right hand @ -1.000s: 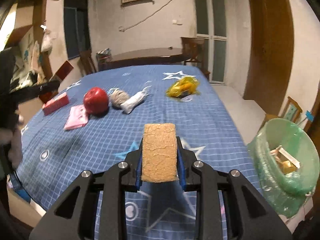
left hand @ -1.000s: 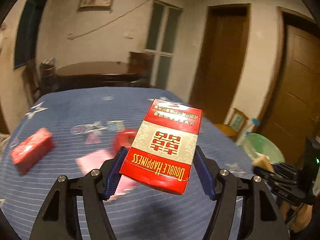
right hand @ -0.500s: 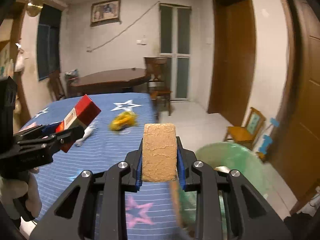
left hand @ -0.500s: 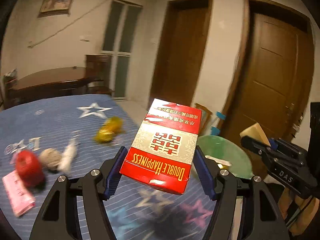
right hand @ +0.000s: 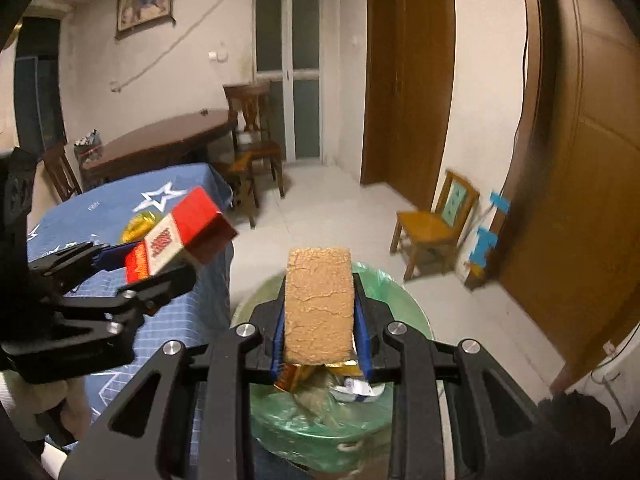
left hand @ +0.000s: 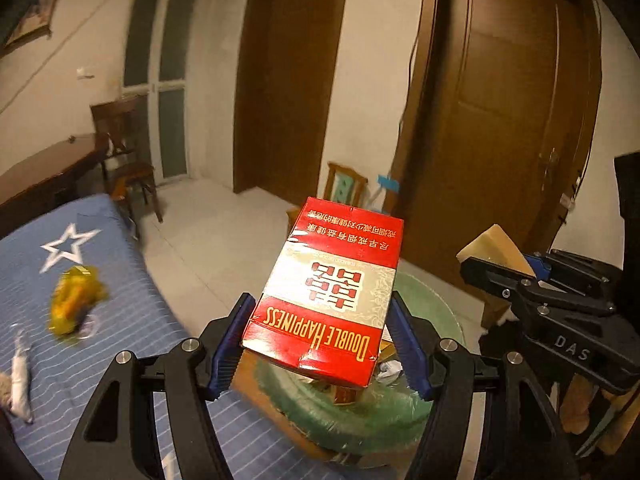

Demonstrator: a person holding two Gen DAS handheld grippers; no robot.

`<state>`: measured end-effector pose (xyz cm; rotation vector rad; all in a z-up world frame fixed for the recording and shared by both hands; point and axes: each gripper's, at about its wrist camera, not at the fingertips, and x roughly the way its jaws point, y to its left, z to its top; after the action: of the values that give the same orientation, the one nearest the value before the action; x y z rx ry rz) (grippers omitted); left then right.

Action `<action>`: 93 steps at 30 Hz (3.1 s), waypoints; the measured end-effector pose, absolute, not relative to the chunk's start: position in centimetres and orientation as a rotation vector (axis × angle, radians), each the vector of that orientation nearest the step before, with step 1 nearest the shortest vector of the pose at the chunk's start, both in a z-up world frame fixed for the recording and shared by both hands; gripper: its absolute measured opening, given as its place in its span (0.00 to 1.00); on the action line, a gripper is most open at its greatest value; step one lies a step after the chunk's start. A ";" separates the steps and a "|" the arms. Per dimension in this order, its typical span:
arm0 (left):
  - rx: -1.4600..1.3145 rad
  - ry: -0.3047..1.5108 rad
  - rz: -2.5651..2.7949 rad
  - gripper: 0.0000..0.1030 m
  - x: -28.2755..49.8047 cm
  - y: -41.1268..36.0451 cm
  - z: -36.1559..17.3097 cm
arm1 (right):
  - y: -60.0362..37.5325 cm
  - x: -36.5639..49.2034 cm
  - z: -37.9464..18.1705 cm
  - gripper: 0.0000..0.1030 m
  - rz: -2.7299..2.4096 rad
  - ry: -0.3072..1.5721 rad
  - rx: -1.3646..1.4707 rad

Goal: Collect trash

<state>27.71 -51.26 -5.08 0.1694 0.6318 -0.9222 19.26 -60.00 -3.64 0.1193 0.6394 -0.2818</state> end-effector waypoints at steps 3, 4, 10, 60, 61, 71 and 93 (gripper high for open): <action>0.207 0.676 -0.926 0.66 29.5 -54.7 -6.5 | -62.4 20.7 -5.2 0.25 -0.263 0.709 0.169; 0.219 0.698 -0.928 0.66 30.2 -55.9 -7.2 | -63.2 21.1 -5.8 0.25 -0.257 0.730 0.188; 0.271 0.779 -0.926 0.66 32.9 -60.4 -10.7 | -65.6 22.3 -8.1 0.25 -0.232 0.805 0.251; 0.039 0.366 -0.668 0.95 21.3 -34.5 -2.8 | -50.7 5.4 -0.5 0.95 -0.321 0.317 0.118; 0.034 0.355 -0.686 0.95 20.3 -34.1 -2.6 | -50.2 4.6 -0.7 0.95 -0.320 0.323 0.123; 0.087 0.305 -0.763 0.95 14.0 -35.7 -2.3 | -46.5 -1.5 -3.4 0.95 -0.502 0.289 0.101; 0.182 0.299 -0.796 0.95 9.9 -37.6 -3.6 | -47.2 -4.0 -4.1 0.95 -0.474 0.317 0.166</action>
<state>9.88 -37.65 -3.64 0.1816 0.2990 -0.7963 -4.03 -47.19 -4.07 0.1659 0.3167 -0.4739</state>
